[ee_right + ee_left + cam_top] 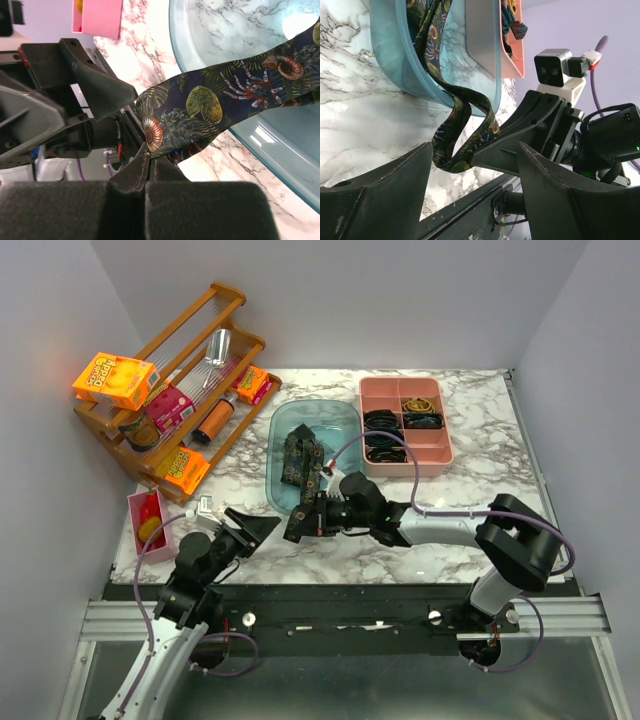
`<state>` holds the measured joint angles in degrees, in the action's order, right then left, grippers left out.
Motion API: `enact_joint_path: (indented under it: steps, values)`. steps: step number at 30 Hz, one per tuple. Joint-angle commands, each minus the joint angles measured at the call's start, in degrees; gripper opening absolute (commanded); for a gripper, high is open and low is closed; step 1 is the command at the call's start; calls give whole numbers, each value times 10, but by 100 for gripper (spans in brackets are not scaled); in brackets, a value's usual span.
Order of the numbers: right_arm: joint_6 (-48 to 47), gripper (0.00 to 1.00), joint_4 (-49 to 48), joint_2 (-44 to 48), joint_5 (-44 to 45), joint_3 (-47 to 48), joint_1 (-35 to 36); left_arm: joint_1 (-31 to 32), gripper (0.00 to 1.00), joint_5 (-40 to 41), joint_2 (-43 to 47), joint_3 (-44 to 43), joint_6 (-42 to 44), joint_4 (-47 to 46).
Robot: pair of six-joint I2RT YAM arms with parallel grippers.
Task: Roll the ties
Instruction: Pick up the tie from the bin.
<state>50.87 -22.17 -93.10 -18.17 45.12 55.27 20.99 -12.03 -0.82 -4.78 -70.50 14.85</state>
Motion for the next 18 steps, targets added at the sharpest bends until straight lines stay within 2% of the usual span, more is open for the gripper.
enact_joint_path:
  steps: [1, 6, 9, 12, 18]
  values:
    - [39, 1, -46, 2, -29, -14, -12, -3, 75, 9, -25, 21, -25, 22]
    - [76, 1, -89, -14, -55, -35, -30, -2, 75, 5, -101, 16, -15, 11]
    - [91, 1, -114, -25, -67, -46, -39, -1, 75, -11, -124, 24, -13, -27]
    - [102, 1, -139, -35, -78, -51, -46, 1, 75, -17, -114, 36, -16, -70]
    - [119, 1, -156, -48, -92, -55, -58, 4, 75, -19, -75, 58, -26, -80]
